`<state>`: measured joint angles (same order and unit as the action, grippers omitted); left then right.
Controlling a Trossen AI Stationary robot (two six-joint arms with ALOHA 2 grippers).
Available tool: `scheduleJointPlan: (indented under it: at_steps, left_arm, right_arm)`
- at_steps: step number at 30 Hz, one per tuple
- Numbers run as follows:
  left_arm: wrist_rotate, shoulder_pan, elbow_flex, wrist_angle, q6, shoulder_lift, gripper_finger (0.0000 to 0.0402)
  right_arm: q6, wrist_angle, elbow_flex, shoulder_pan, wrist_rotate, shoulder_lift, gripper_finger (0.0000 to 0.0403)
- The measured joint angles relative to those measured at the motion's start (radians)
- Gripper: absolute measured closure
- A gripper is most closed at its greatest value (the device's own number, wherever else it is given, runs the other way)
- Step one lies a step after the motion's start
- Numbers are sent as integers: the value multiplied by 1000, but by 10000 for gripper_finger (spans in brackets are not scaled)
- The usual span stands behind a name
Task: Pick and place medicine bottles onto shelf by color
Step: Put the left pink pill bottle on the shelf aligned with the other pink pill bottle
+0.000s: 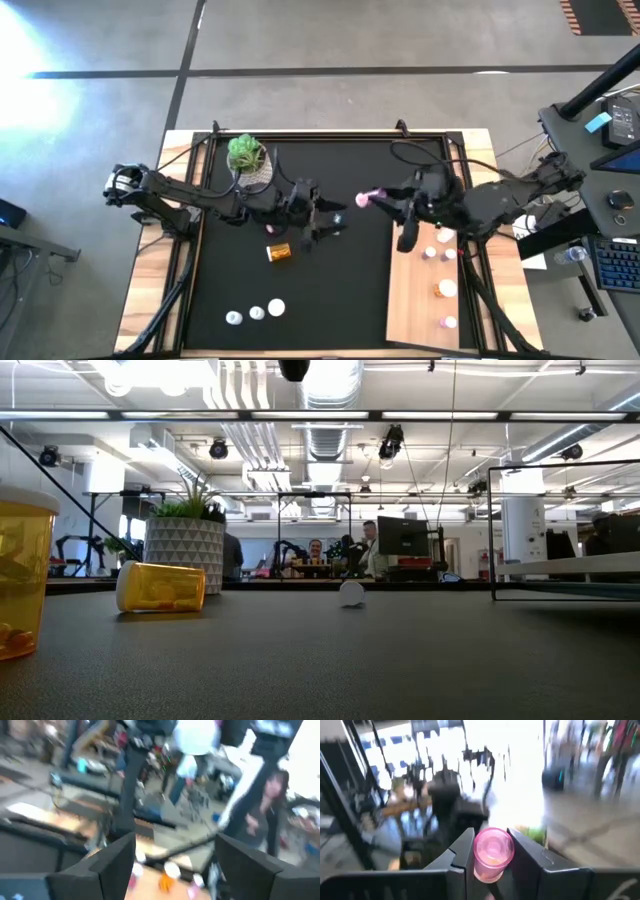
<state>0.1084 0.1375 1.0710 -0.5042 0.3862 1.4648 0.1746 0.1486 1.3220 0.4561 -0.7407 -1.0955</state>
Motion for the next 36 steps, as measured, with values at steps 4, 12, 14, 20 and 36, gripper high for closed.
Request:
scheduleJointPlan:
  at_steps: [4, 12, 14, 20, 36]
  left_arm:
    - [122, -1, 0, -202, -2, 34, 146]
    - [127, -14, 26, -732, -8, 152, 146]
    - [110, -19, 50, -802, -7, 172, 146]
    - [42, -34, 133, -791, -1, 185, 146]
    - [-25, -40, 193, -749, 0, 185, 146]
  right_arm:
    - [-275, -328, -29, 23, -29, -43, 319]
    - [-727, -823, -30, 26, 26, -168, 319]
    - [-786, -885, -30, 26, 41, -188, 319]
    - [-849, -927, -16, 19, 41, -228, 319]
    - [-1010, -955, 85, 14, 86, -249, 319]
